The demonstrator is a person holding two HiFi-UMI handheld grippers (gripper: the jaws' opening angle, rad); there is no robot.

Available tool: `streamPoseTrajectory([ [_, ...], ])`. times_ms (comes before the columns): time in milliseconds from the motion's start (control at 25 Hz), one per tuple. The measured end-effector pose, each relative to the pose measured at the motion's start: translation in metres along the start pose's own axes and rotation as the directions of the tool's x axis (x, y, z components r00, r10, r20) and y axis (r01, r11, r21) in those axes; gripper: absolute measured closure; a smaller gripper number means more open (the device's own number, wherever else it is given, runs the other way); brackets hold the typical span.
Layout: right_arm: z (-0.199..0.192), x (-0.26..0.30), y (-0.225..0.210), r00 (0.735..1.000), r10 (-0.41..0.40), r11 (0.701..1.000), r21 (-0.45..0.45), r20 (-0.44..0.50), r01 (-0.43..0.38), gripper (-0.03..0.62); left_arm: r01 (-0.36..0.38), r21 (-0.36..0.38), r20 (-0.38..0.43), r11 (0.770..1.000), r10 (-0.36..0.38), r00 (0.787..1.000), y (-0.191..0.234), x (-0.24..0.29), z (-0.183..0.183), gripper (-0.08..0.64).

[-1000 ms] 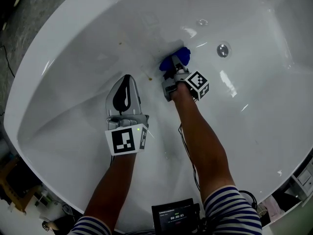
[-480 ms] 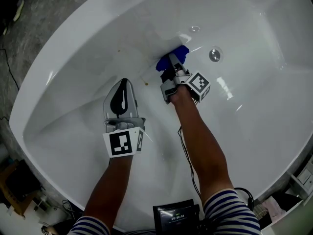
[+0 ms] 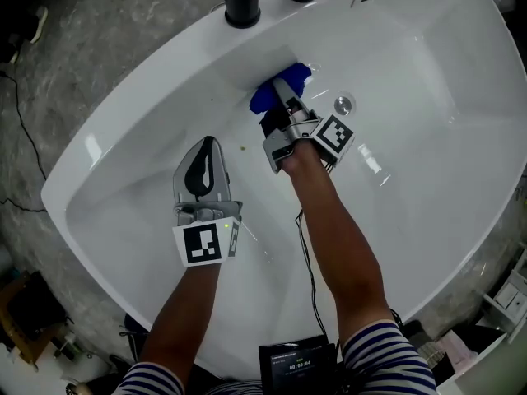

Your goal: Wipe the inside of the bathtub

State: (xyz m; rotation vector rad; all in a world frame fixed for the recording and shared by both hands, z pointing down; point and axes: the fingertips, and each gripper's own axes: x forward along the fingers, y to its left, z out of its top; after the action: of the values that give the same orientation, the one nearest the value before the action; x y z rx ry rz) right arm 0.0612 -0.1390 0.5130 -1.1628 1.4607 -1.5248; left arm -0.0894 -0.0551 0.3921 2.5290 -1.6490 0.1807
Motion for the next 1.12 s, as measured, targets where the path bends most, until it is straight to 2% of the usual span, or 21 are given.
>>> streamPoseTrajectory([
  [320, 0.004, 0.007, 0.106, 0.994, 0.108, 0.994, -0.016, -0.023, -0.108, 0.549, 0.001, 0.012, 0.028, 1.0, -0.002, 1.0, -0.001, -0.015, 0.061, 0.558],
  [560, 0.008, 0.007, 0.154, 0.99, 0.132, 0.991, -0.027, -0.039, -0.133, 0.549, -0.005, 0.022, 0.053, 1.0, 0.004, 0.999, -0.001, -0.022, 0.106, 0.558],
  [760, 0.005, 0.006, 0.175, 0.988, 0.146, 0.989, -0.013, -0.048, -0.147, 0.549, -0.006, 0.024, 0.074, 1.0, 0.004, 0.997, -0.002, -0.025, 0.13, 0.558],
  [1120, 0.015, -0.012, 0.177, 0.989, 0.139, 0.99, -0.033, -0.049, -0.141, 0.549, -0.008, 0.02, 0.1, 1.0, 0.006, 0.995, -0.008, -0.02, 0.148, 0.558],
])
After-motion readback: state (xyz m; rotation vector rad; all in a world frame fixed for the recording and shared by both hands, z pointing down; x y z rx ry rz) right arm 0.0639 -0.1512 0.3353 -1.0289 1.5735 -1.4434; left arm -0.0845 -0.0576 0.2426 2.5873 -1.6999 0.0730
